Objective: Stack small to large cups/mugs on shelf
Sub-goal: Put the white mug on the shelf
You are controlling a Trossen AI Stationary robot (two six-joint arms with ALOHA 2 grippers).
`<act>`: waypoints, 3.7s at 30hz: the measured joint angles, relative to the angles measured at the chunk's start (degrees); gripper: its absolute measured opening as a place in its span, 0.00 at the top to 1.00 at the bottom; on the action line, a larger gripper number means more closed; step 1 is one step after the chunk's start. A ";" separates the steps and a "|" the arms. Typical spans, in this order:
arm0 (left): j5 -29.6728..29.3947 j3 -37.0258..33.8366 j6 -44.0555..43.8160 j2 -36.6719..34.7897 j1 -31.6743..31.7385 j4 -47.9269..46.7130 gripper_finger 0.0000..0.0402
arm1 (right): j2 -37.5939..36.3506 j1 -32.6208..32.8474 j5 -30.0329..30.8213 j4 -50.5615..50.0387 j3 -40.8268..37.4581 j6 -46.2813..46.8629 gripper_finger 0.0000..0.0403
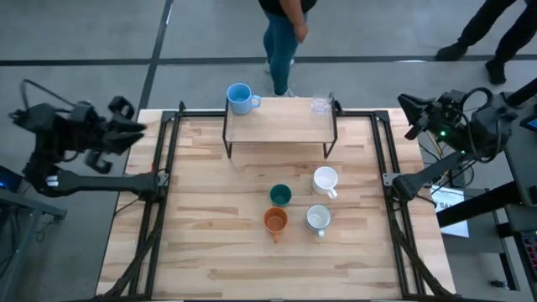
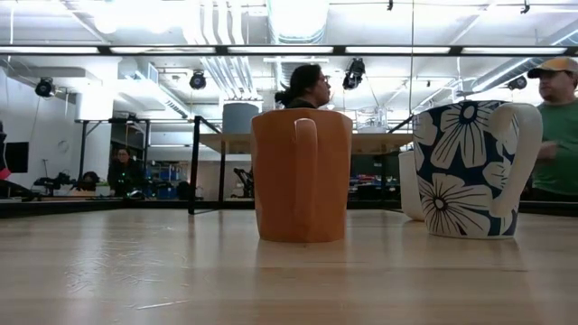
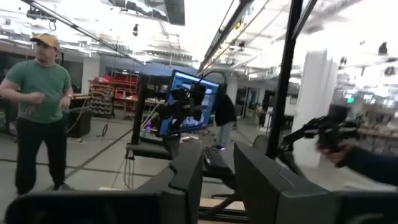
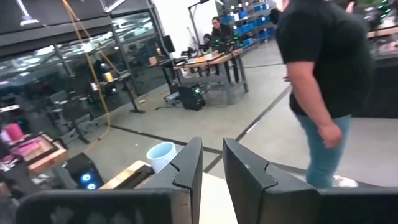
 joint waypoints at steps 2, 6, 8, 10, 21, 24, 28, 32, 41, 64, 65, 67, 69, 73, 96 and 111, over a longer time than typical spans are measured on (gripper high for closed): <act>-1.12 -0.24 -1.69 -2.00 0.00 -2.21 0.81 | -0.70 -0.02 0.44 -1.84 0.29 1.03 0.85; -2.51 -2.95 -4.09 -5.02 0.00 -3.17 0.81 | -1.19 -0.02 0.45 -5.07 0.31 3.60 0.85; -2.53 -4.88 -5.26 -7.18 0.00 -3.39 0.81 | -1.13 -0.02 0.37 -8.58 0.31 6.36 0.85; -3.00 -7.04 -5.82 -9.14 0.00 -2.97 0.81 | -0.80 -0.02 0.22 -14.28 0.31 10.91 0.85; -4.62 -21.84 -12.80 -18.62 0.00 1.72 0.81 | 5.45 -0.04 -16.01 -47.84 -3.10 45.79 0.85; -5.20 -24.86 -13.71 -21.23 0.00 4.27 0.81 | 7.35 -0.08 -20.69 -47.39 -5.01 47.14 0.85; -5.56 -27.82 -15.90 -24.65 0.00 4.37 0.81 | 9.57 -0.12 -24.25 -47.31 -7.27 50.80 0.85; -6.70 -29.51 -17.23 -27.77 0.00 4.95 0.81 | 10.91 -0.13 -26.17 -45.75 -9.64 55.58 0.85; -7.00 -30.88 -16.78 -29.46 0.00 3.74 0.81 | 15.32 -2.88 -37.43 -30.72 -17.30 51.48 0.85; 5.26 -31.91 -20.17 -29.13 0.01 7.62 0.81 | 25.98 -14.10 -36.77 -20.54 -14.55 49.98 0.85; 6.65 -31.91 -20.22 -29.14 0.00 7.61 0.81 | 26.01 -14.08 -36.01 -20.41 -14.44 50.44 0.85; 8.33 -31.91 -20.25 -29.34 0.00 7.41 0.81 | 26.00 -13.97 -35.39 -20.49 -14.43 51.73 0.85; 8.26 -31.98 -20.32 -29.61 0.02 6.89 0.81 | 26.21 -13.97 -35.19 -20.46 -14.54 52.66 0.85; 8.61 -31.21 -19.94 -29.61 0.00 4.09 0.81 | 26.26 -13.97 -34.67 -20.48 -14.57 50.85 0.85; 8.08 -28.30 -16.67 -29.50 0.02 1.21 0.81 | 29.28 -15.76 -48.51 -14.46 -22.21 56.78 0.72; 8.10 -28.23 -16.85 -29.56 0.01 1.24 0.81 | 40.10 -22.00 -48.88 -12.10 -13.97 48.49 0.62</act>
